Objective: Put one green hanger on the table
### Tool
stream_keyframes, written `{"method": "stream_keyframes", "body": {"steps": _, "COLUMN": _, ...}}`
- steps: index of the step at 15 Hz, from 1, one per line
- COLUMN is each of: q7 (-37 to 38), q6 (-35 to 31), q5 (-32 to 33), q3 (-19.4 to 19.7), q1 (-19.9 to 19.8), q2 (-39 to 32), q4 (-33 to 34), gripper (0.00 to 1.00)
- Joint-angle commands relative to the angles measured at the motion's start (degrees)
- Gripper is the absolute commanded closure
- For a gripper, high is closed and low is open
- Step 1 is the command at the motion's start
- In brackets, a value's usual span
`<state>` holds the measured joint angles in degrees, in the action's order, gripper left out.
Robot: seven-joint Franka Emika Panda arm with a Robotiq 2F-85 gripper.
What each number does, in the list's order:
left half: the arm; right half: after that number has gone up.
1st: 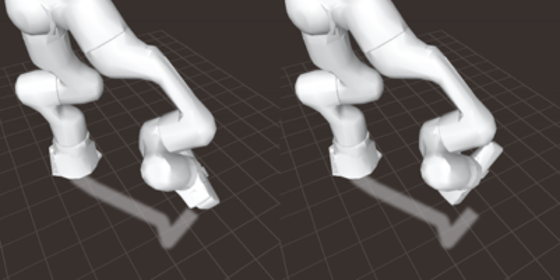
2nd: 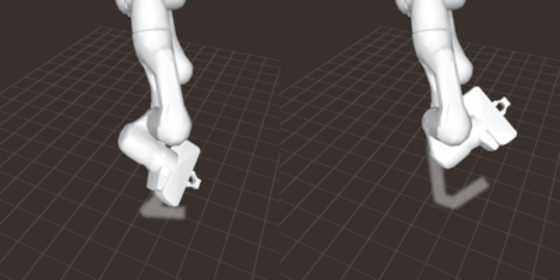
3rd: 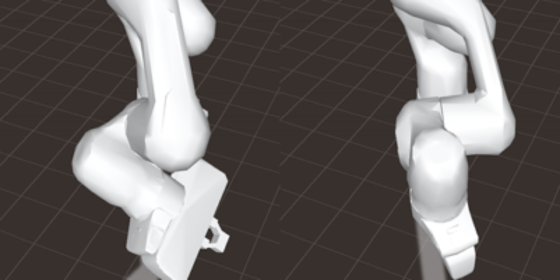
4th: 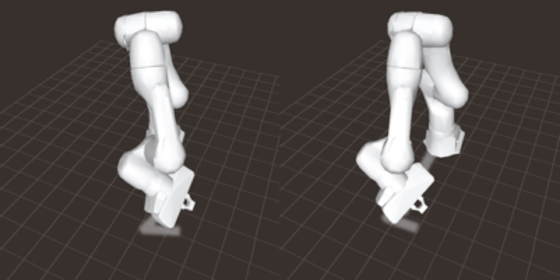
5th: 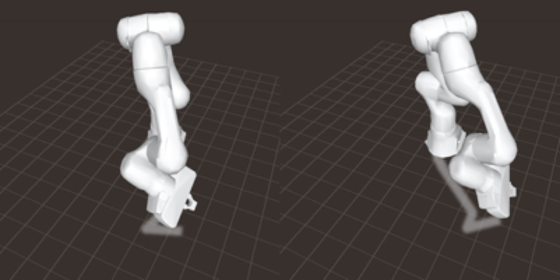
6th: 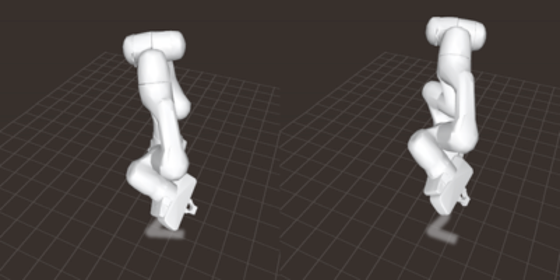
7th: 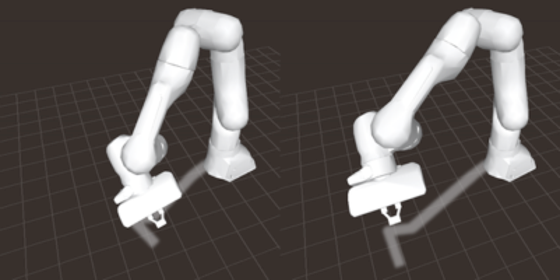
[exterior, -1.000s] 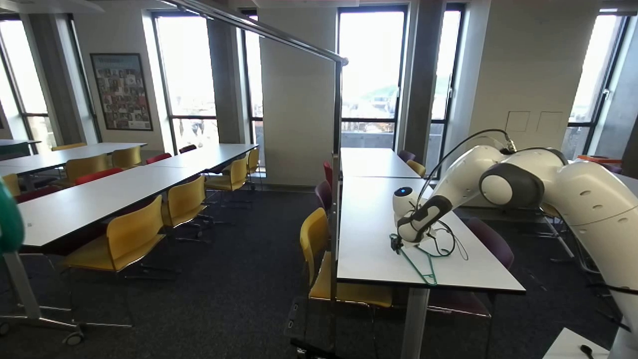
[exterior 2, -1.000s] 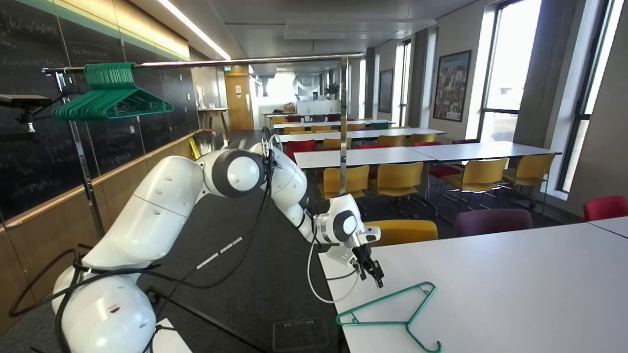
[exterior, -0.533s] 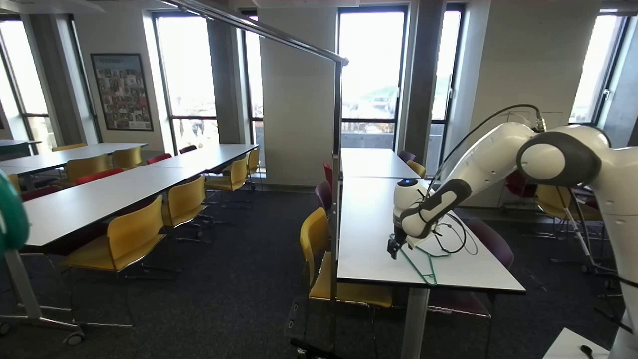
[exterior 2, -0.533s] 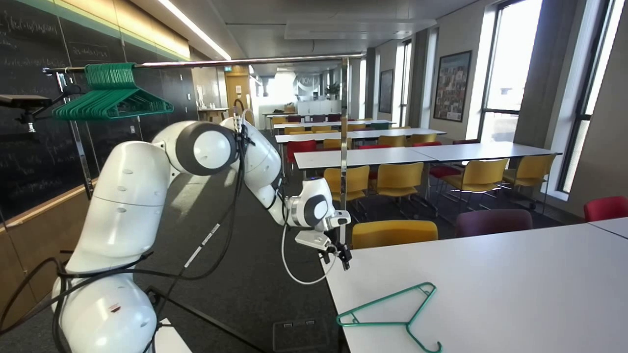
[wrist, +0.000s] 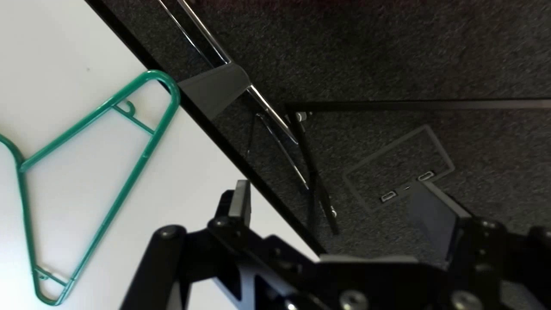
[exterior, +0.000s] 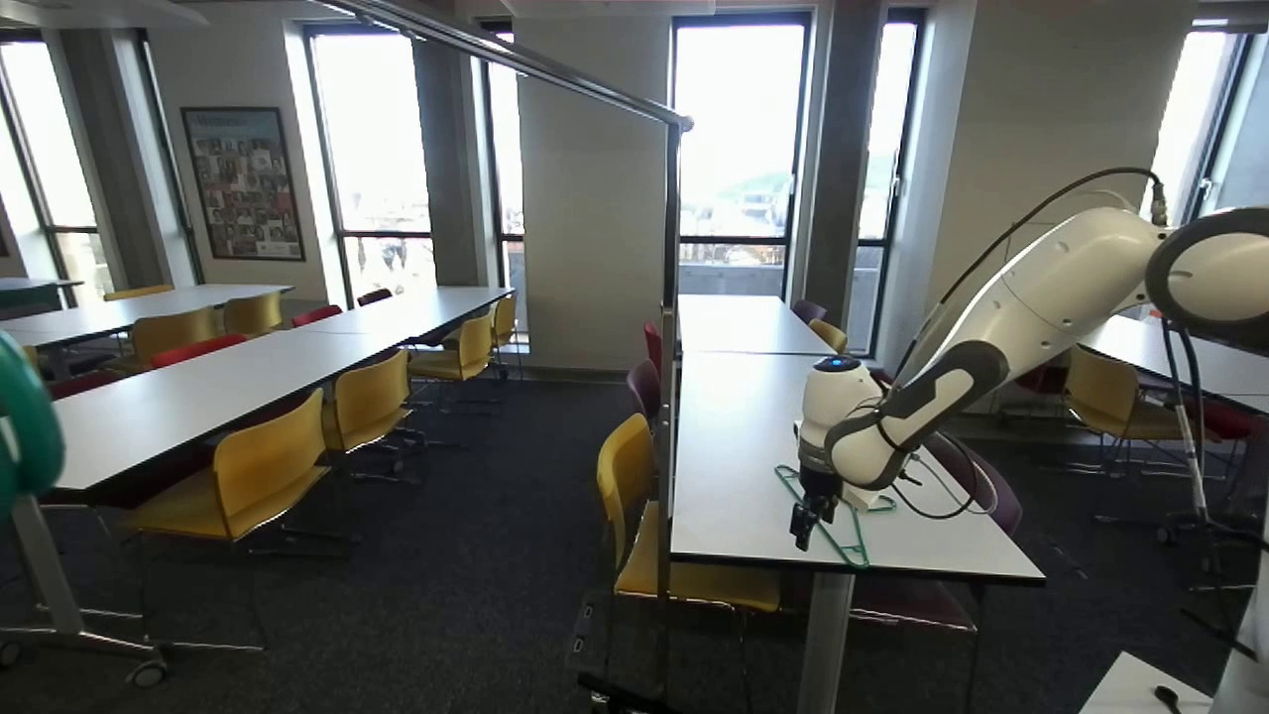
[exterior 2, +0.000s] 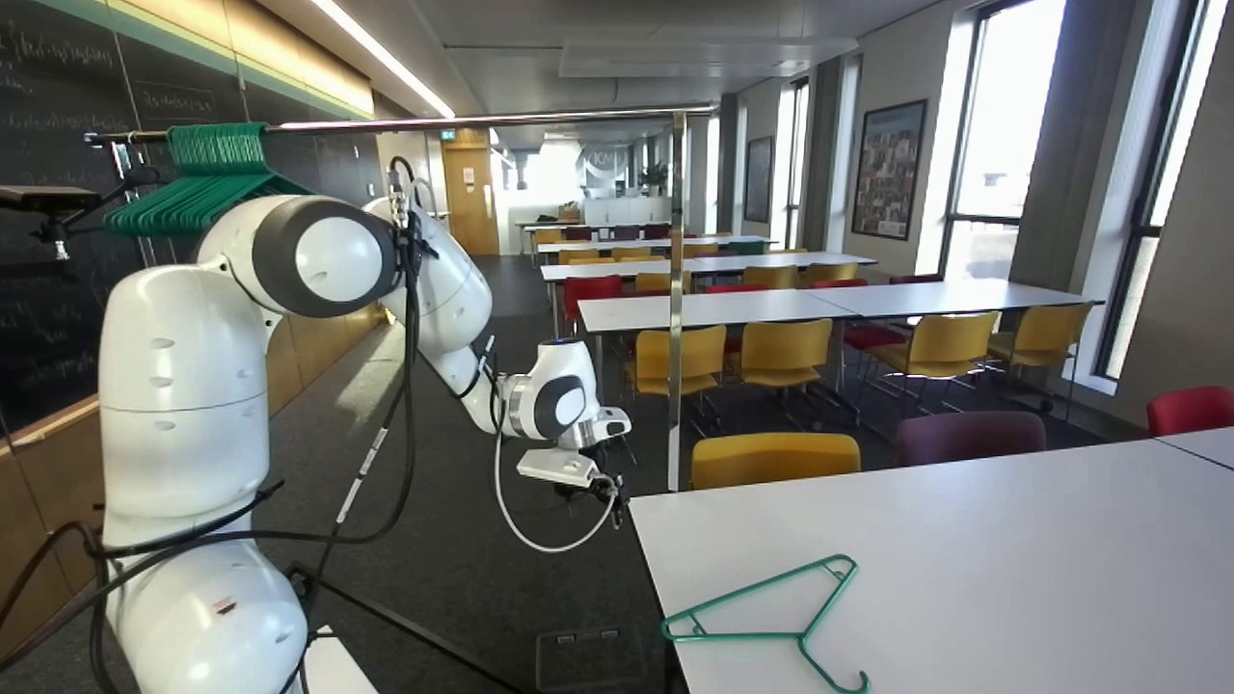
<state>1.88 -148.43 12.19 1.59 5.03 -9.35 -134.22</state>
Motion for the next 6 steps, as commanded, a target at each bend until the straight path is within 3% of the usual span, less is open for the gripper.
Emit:
{"method": "stream_keyframes", "body": {"steps": 1, "q7": -9.6, "q6": -0.5, "q5": -5.9, "q3": -3.3, "q1": -1.8, "q2": 5.1, "q4": -5.0, "gripper": 0.0}}
{"method": "stream_keyframes", "body": {"steps": 2, "q7": -4.3, "q6": 0.1, "q5": -2.9, "q3": -2.2, "q1": -0.9, "q2": 1.5, "q4": -1.8, "gripper": 0.0}}
{"method": "stream_keyframes", "body": {"steps": 6, "q7": -4.7, "q6": 0.1, "q5": -3.2, "q3": -2.6, "q1": -0.8, "q2": 1.1, "q4": -2.0, "gripper": 0.0}}
